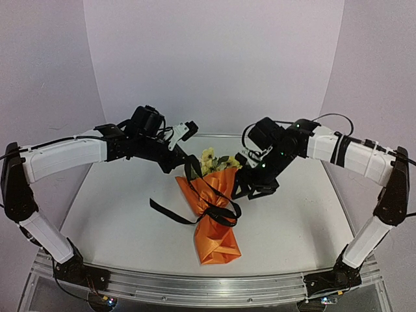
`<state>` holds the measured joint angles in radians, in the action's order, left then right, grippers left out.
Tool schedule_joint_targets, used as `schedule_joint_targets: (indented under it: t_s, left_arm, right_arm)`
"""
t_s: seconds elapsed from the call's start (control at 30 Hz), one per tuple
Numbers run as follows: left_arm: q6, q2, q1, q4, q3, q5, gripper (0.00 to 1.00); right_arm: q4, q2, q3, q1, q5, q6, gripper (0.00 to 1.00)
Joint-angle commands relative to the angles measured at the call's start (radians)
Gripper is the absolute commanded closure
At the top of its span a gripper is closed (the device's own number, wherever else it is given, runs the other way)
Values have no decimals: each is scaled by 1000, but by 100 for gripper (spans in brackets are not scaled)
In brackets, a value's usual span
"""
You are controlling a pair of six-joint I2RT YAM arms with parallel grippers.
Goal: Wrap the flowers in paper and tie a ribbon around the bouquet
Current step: Cross the half-tied ribbon over the folded bouquet.
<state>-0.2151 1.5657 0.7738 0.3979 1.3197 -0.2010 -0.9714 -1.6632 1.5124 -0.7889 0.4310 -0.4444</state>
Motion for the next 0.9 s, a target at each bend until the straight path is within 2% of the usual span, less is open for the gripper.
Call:
schedule_joint_targets:
  t_s: [0.0, 0.07, 0.2, 0.43, 0.57, 0.73, 0.8, 0.87]
  left_arm:
    - [65, -109, -8, 167, 15, 45, 100]
    - [83, -131, -9, 187, 15, 60, 100]
    - [95, -169, -8, 211, 11, 65, 100]
    - [95, -195, -8, 286, 30, 69, 100]
    - [92, -212, -8, 321, 44, 52, 100]
    - [78, -204, -8, 429, 89, -31, 100]
    - [67, -197, -7, 483, 104, -115, 100]
    - [66, -205, -3, 498, 106, -210, 100]
  right_arm:
    - [183, 59, -185, -74, -20, 59, 33]
    - [296, 55, -252, -95, -42, 45, 33]
    - [395, 42, -338, -113, -109, 42, 40]
    - [472, -5, -361, -124, -156, 28, 52]
    - [473, -31, -345, -125, -157, 14, 64]
    - [454, -6, -340, -126, -182, 3, 93]
    - [424, 7, -314, -125, -193, 6, 99]
    - [380, 17, -277, -124, -200, 10, 100]
